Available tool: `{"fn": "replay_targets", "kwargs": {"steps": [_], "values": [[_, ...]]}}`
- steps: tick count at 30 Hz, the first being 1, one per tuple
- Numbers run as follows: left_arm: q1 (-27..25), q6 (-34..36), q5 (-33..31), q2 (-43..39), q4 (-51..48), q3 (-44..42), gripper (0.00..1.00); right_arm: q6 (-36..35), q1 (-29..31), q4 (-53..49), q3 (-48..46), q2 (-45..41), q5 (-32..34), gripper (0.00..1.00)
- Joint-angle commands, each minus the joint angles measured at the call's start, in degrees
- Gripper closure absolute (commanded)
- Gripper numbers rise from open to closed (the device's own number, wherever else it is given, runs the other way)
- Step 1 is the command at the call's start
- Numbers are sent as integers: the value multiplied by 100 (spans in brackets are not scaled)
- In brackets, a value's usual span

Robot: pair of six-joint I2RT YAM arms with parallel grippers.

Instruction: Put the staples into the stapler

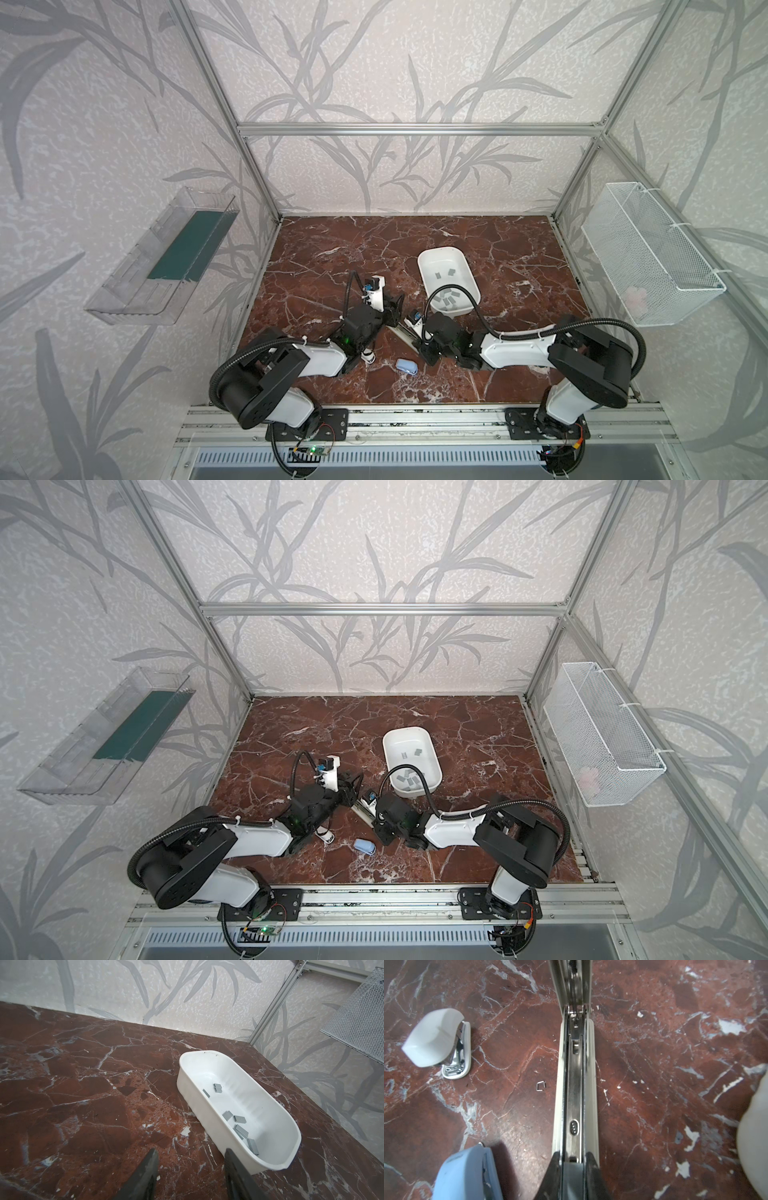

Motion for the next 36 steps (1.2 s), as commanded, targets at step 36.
{"fn": "replay_targets", "kwargs": {"steps": [36], "values": [[-1543, 1450, -1172, 1342, -950, 341, 56, 394, -182, 1848, -2040, -1476, -146, 59]]}}
